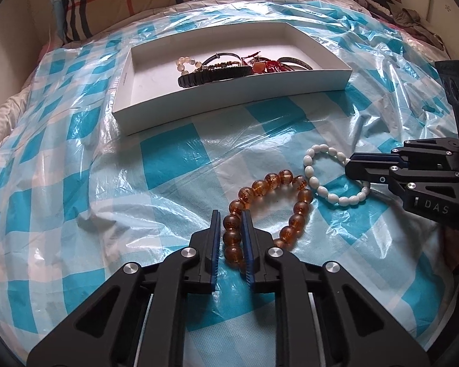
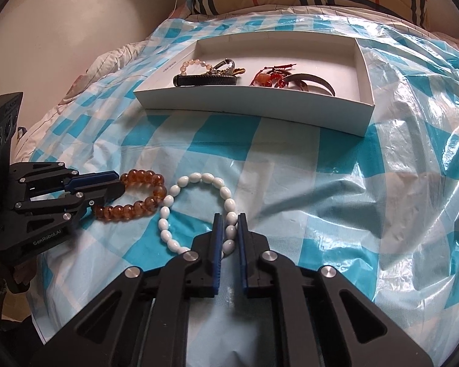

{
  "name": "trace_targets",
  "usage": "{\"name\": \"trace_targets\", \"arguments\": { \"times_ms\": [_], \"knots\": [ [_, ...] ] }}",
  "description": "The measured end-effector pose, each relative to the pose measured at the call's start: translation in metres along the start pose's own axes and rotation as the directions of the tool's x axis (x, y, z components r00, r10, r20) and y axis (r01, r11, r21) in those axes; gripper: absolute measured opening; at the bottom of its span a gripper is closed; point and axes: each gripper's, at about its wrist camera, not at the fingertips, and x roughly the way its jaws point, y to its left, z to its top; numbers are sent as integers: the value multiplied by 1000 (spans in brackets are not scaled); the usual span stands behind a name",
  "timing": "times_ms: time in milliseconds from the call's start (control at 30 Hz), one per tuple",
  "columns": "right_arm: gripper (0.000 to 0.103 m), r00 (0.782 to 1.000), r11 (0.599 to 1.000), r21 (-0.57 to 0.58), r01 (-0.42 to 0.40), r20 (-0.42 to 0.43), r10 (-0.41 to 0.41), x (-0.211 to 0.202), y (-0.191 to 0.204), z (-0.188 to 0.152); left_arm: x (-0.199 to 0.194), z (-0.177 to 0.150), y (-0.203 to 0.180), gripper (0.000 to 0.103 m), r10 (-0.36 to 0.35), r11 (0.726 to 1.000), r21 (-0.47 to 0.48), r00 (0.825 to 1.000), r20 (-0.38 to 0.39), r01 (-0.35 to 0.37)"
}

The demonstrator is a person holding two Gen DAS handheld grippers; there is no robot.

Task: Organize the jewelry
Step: 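Reach the left gripper to the amber bead bracelet while the right reaches the white pearl bracelet, then grasp the amber bead bracelet with the left gripper while the right grasps the white pearl bracelet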

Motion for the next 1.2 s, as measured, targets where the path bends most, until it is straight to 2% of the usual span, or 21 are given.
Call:
{"name": "trace_targets", "arguments": {
  "times_ms": [133, 267, 400, 533, 800, 1200],
  "knots": [
    [11, 1000, 1000, -10, -11, 5, 11, 1, 2, 0, 3, -1, -4, 11, 8, 1000, 9, 1000, 13, -8],
    [8, 996, 996, 41, -80, 31, 78, -8, -4, -1, -8, -1, -8, 11, -40, 999, -3, 999, 34, 40],
    [8, 983, 981, 106, -163, 102, 152, -33, -7, -4, -32, 2, -1, 11, -88, 993, -66, 993, 81, 93],
    [8, 968, 976, 103, -194, 183, 173, -67, 1, -4, -62, 5, 1, 11, -102, 988, -104, 985, 140, 117],
    [8, 930, 969, 72, -236, 305, 204, -130, 23, -8, -120, 1, -4, 11, -86, 982, -144, 970, 228, 121],
    [8, 877, 962, 45, -268, 424, 225, -204, 45, -19, -190, -9, -27, 11, 3, 990, -137, 949, 315, 42]
  ]
}}
